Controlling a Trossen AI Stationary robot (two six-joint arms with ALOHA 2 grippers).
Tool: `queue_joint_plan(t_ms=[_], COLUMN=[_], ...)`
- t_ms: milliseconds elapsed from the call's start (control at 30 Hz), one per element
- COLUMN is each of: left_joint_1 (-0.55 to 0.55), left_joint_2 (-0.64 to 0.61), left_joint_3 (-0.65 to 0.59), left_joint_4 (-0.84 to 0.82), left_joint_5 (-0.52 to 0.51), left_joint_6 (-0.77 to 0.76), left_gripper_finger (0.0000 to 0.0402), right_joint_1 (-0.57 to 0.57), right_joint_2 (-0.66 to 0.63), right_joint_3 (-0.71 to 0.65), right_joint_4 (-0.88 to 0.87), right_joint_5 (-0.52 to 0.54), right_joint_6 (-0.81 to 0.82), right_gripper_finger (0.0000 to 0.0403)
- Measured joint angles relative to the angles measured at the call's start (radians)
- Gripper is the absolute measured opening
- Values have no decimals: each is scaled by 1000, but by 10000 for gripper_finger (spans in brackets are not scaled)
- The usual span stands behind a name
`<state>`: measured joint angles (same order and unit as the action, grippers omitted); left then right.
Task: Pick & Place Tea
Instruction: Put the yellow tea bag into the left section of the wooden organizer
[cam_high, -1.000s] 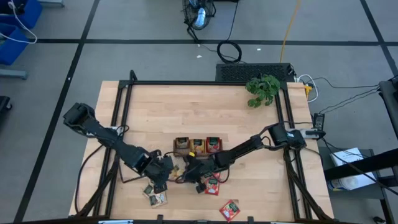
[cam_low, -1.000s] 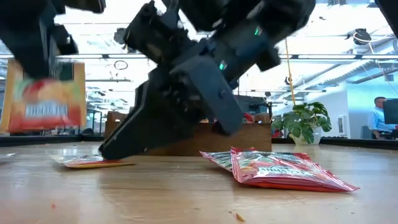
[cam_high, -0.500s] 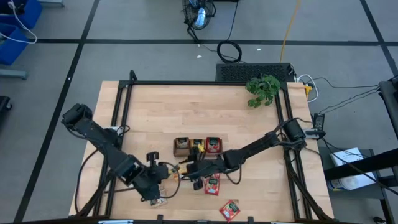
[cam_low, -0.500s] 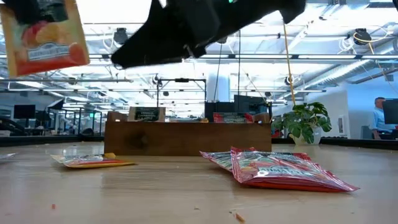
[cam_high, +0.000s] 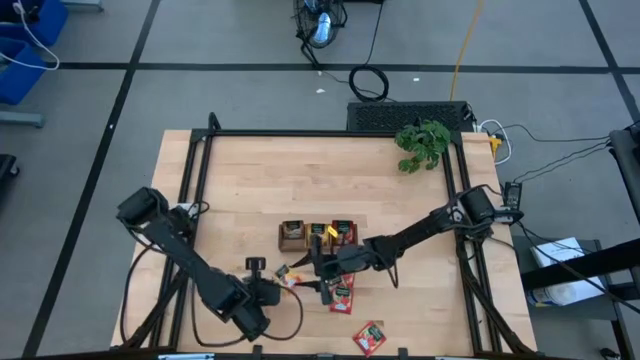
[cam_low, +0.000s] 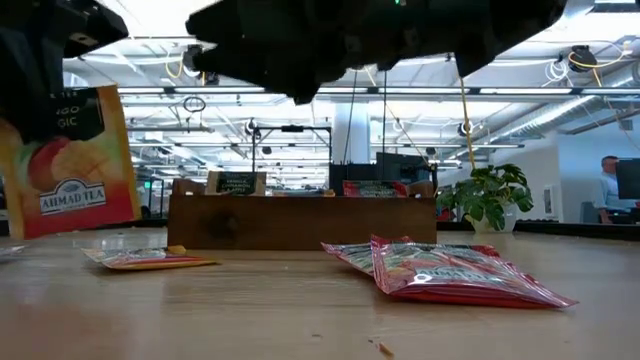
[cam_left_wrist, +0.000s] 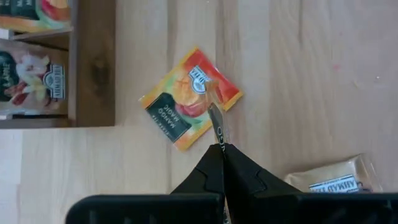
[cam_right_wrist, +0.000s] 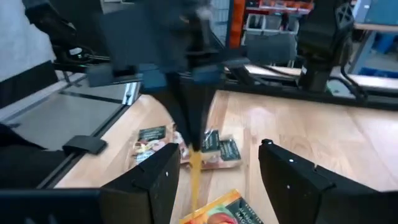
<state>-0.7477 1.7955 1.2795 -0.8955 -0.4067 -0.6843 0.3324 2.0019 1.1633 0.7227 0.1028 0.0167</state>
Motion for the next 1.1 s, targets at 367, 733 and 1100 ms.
queue_joint_plan(t_ms=[367,733,1100], left_joint_1=[57,109,113], left_joint_2=[59,74,74], left_joint_3=[194,195,195], left_joint_4=[-74,-97,-91], left_joint_5=[-92,-91,-87], left_joint_6=[146,175,182], left_gripper_finger=[1,1,1], right_joint_1=[8,16,7], right_joint_2=[7,5,5], right_joint_3=[1,1,2], right_joint_4=[-52,-65,-88], right_joint_5=[-1,1,-2], right_joint_6=[-15,-37,-53], right_gripper_finger=[201,181,70])
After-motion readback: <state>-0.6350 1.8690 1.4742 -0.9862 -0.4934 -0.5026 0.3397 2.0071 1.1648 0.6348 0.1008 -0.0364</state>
